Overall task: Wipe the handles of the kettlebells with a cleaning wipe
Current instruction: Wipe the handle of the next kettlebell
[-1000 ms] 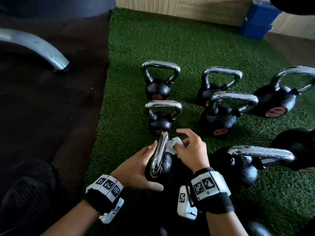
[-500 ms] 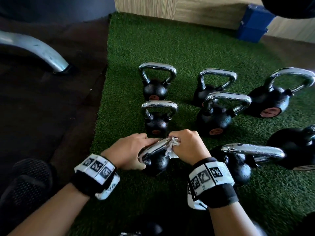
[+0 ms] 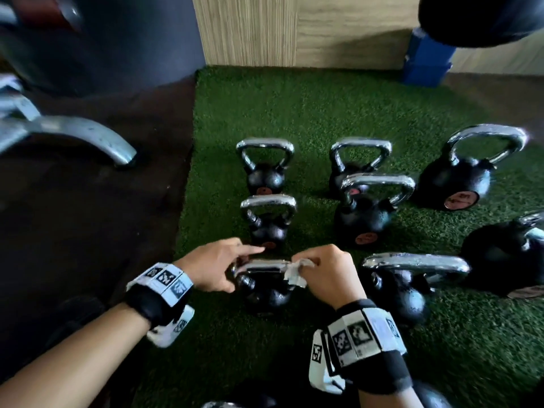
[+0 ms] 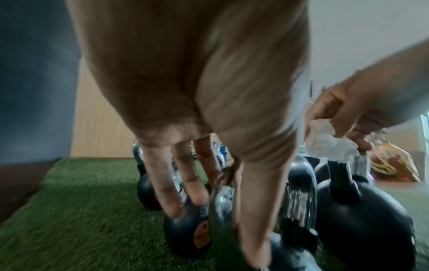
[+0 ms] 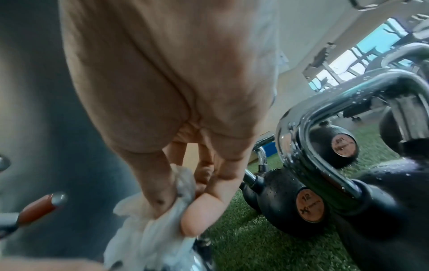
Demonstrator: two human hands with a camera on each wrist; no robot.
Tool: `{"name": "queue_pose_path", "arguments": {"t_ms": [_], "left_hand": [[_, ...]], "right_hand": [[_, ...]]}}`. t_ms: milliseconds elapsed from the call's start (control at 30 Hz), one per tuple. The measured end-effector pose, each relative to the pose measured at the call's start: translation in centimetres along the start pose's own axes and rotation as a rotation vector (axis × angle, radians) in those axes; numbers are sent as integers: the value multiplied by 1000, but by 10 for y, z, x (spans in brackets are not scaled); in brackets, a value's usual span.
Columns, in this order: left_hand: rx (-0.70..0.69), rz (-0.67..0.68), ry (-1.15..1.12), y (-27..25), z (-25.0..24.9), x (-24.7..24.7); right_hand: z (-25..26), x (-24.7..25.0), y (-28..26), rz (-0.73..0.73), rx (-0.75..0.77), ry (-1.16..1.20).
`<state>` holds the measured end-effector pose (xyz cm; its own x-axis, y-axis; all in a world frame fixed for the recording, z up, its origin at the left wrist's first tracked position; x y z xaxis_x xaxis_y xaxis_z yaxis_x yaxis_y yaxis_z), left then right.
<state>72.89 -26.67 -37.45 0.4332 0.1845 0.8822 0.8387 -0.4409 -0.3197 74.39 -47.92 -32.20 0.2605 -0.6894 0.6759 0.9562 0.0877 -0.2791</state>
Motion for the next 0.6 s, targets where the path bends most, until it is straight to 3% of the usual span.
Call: {"name": "queue_pose_path", "arguments": {"t_ms": [133, 333, 400, 467, 600], "left_hand": [[107, -2, -33, -27, 7, 29], [205, -1, -103, -42, 13, 70], [214, -23, -115, -34, 22, 76], [224, -59, -124, -23, 41, 75], [252, -126, -257, 8, 97, 44]], "right_hand": [[2, 31, -2, 48, -28, 323], [33, 60, 2, 141, 44, 514], [42, 66, 15, 118, 70, 420], [53, 71, 32, 7, 74, 303], [73, 64, 65, -151, 141, 141]]}}
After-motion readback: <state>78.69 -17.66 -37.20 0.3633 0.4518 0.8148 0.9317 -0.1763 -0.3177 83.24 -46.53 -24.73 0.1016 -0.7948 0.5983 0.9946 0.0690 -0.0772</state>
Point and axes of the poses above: each hand's wrist, its own y-axis towards the middle knuckle, its own x-axis out of the back of the hand, z = x × y, the point moved 9 cm from there along y, towards the middle knuckle, and after that the axes turned 11 degrees about -x, right-handed, at the moved point
